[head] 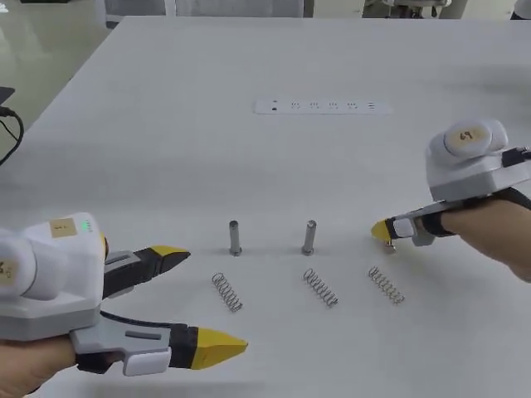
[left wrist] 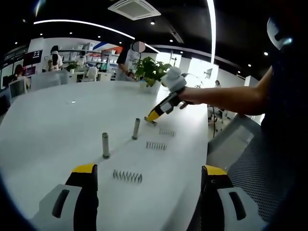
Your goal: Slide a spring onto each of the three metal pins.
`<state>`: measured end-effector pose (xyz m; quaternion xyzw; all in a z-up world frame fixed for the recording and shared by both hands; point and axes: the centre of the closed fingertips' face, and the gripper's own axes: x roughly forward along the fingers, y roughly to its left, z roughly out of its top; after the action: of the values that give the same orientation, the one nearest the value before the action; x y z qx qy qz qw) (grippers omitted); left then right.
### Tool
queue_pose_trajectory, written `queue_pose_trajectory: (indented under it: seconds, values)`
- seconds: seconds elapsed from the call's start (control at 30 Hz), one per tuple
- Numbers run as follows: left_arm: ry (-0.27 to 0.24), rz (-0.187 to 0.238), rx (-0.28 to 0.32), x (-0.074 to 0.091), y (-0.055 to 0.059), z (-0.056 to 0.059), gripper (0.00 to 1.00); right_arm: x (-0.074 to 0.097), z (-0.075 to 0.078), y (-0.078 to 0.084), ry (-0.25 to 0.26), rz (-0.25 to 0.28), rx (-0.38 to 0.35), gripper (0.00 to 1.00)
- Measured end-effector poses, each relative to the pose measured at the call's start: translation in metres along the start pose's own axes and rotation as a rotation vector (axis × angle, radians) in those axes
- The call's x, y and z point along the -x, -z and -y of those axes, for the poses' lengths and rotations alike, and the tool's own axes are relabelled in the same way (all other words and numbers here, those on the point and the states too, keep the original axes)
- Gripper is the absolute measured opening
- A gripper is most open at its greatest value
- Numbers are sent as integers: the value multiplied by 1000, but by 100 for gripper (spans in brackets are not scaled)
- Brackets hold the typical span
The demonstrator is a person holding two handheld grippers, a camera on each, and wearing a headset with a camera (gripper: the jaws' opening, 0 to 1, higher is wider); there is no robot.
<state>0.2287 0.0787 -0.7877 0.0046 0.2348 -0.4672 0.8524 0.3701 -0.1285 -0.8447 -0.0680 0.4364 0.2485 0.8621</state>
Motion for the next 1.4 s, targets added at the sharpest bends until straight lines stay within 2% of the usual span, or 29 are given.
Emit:
queue_pose_trajectory:
  seconds: [0.27, 0.5, 0.57, 0.8, 1.0, 1.2, 1.3, 1.4]
  values:
    - [-5, -1, 3, 3, 1, -1, 85, -4, 4, -1, 31, -37, -24, 21]
    - [-7, -1, 6, 2, 1, -2, 84, -8, 7, 0, 73, -84, 10, 15]
    - [-6, 0, 7, 2, 1, -2, 84, -8, 10, 1, 90, -101, 53, 14]
    - [-6, 1, 8, 2, 1, -3, 84, -10, 3, 0, 85, -111, 106, 9]
    - [-6, 3, 9, 3, 0, -4, 84, -8, 3, 1, 98, -130, 129, 11]
    - [-6, 3, 7, 4, 1, -3, 83, -12, 1, -1, 92, -142, 93, 9]
    - [-9, 6, 8, 6, 1, -5, 83, -13, -2, 0, 98, -157, 112, 8]
    - [-14, 8, 9, 7, 0, -6, 83, -13, -2, 0, 98, -160, 85, 6]
